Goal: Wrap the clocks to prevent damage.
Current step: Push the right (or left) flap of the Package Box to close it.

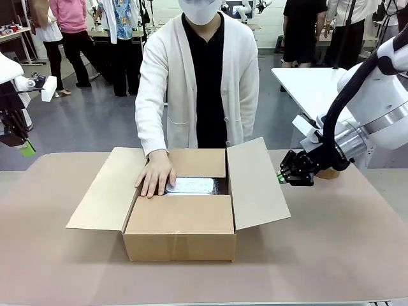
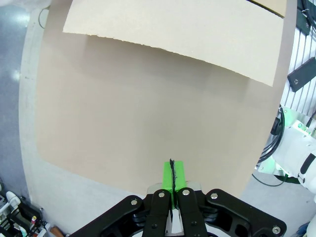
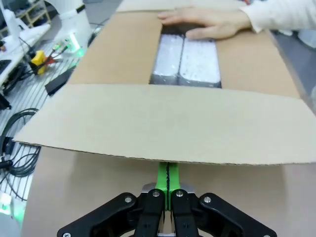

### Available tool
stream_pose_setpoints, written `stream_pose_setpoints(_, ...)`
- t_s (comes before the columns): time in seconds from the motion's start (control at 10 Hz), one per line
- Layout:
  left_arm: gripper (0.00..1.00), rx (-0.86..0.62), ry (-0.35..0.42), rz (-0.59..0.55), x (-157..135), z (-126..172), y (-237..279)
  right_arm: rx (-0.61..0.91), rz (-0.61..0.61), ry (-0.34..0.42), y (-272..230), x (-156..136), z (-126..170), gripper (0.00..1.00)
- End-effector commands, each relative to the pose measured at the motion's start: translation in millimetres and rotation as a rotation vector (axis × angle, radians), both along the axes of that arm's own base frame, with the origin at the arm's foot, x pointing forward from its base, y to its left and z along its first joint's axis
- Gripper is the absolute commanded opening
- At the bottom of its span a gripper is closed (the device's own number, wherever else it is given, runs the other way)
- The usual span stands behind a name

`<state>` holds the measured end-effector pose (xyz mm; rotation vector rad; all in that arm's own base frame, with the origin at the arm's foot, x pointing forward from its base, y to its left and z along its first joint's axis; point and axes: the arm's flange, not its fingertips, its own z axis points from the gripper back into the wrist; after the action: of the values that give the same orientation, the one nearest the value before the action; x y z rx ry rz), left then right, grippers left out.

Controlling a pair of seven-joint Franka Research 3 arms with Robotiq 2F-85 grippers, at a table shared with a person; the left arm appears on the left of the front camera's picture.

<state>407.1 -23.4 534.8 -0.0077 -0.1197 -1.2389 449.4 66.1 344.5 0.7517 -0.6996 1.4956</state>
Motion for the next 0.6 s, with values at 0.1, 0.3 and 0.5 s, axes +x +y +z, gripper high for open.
stream_pose_setpoints(0.1, 0.0, -0.009, -0.005, 0.02, -1.6, -0.4, -1.3, 0.141, -0.097, 0.002, 8.7, 3.9, -26.8, 0.01)
stream_pose_setpoints(0.3, 0.0, -0.009, -0.005, 0.02, -1.6, -0.4, -1.3, 0.283, -0.12, 0.059, 19.2, 3.3, -45.5, 0.01)
stream_pose_setpoints(0.5, 0.0, -0.009, -0.005, 0.02, -1.6, -0.4, -1.3, 0.415, -0.081, 0.148, 32.3, -1.4, -50.4, 0.01)
